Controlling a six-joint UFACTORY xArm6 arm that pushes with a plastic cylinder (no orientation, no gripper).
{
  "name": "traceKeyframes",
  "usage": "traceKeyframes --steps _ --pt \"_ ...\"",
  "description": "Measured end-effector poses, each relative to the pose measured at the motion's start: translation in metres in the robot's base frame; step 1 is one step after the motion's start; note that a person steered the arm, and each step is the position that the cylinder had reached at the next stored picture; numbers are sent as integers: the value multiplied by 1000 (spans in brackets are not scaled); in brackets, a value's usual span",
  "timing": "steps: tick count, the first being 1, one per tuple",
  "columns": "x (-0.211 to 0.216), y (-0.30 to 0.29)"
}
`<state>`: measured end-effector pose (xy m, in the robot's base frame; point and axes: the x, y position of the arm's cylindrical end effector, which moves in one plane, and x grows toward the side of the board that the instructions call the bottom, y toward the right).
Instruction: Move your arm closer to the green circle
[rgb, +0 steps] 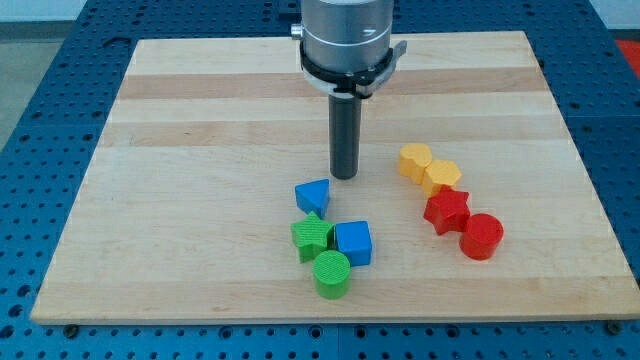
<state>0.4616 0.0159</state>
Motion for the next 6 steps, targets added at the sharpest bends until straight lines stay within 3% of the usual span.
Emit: traceKeyframes --steps 1,2,3,4,6 --pt "60 33" --pt "60 33" --pt "101 58" --pt "103 58" --pt "157 22"
